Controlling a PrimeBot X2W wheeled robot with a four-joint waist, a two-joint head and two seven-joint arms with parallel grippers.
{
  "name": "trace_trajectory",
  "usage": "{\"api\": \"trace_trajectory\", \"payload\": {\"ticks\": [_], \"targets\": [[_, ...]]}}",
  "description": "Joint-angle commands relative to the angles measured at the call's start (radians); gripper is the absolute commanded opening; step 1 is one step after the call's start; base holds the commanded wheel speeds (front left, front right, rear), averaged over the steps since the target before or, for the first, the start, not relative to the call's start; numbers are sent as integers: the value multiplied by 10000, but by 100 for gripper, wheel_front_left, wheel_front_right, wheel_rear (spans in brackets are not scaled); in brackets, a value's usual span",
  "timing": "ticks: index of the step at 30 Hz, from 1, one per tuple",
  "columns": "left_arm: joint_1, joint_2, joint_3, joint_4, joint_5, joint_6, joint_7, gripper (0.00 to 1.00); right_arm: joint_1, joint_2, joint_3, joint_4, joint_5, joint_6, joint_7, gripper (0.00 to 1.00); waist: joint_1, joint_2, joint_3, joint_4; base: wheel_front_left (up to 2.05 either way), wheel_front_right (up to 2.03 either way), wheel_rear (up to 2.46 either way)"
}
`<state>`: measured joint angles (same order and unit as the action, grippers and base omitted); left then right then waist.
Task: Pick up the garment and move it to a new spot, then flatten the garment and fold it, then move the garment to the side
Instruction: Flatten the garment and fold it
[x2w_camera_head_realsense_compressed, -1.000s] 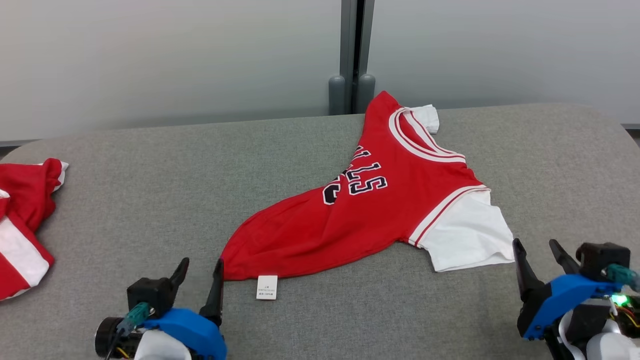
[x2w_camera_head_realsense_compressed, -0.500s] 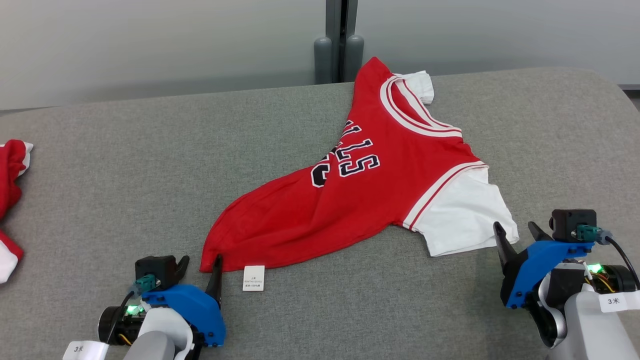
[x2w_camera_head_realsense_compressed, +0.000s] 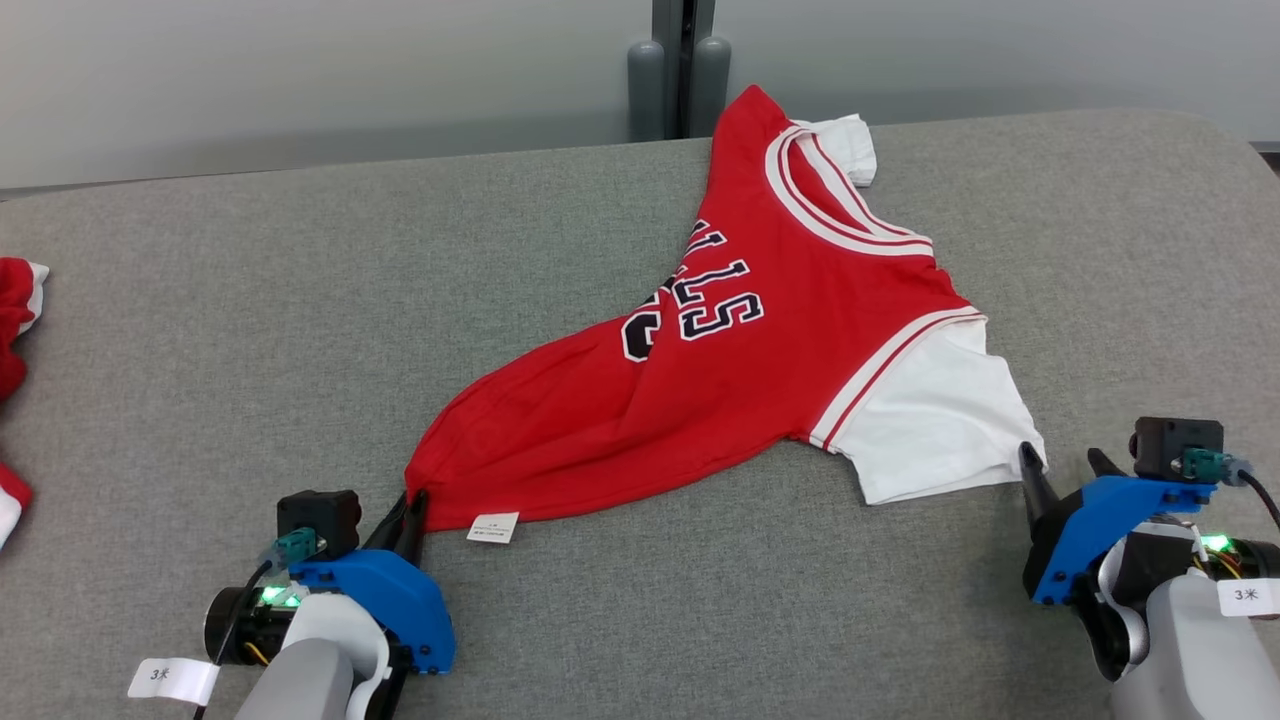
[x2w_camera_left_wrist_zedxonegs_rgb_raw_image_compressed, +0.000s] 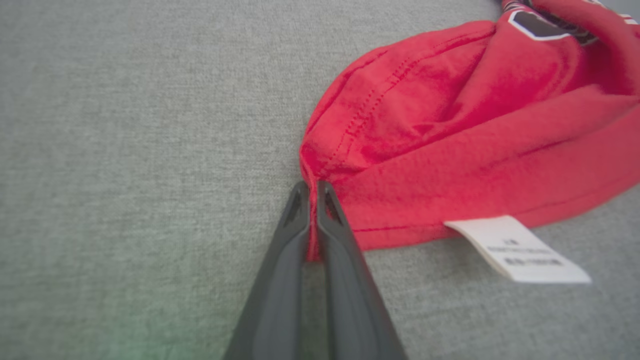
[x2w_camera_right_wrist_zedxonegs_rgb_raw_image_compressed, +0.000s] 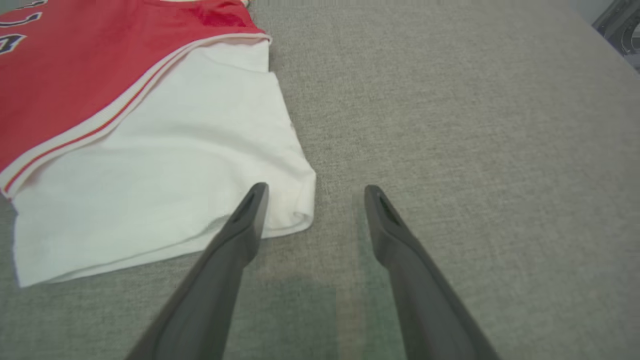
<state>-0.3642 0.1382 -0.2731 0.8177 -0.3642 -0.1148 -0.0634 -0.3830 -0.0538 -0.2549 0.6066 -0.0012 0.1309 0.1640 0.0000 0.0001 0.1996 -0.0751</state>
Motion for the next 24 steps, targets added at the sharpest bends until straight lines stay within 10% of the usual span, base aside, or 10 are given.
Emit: {"api": "trace_trajectory", "payload": {"ticks": [1,11,12,13,15,24], "targets": [[211,8,-96,378,-55,0,160,0,-202,-2,-153,74,-69,-1,-92,100,0,-1,24,16,0,0,0],[-50,91,-286,580,-138,-40,-82,0,-776,33,-60,1299,-485,-1,-80,100,0,-1,214,159,0,0,0],[-61,91,-308,595,-156,-46,-96,0,-776,52,65,1477,-530,1,16,93,0,-1,225,167,0,0,0],[-82,89,-332,613,-177,-53,-104,0,-783,56,167,1633,-538,2,60,47,0,-1,231,174,0,0,0],[-113,78,-382,659,-219,-65,-118,0,-814,80,376,1861,-471,2,73,0,0,-1,231,187,0,0,0],[-381,-70,-135,-77,-874,-144,-1091,0,-889,31,436,975,462,-1,-911,0,0,-1,5,247,0,0,0]]}}
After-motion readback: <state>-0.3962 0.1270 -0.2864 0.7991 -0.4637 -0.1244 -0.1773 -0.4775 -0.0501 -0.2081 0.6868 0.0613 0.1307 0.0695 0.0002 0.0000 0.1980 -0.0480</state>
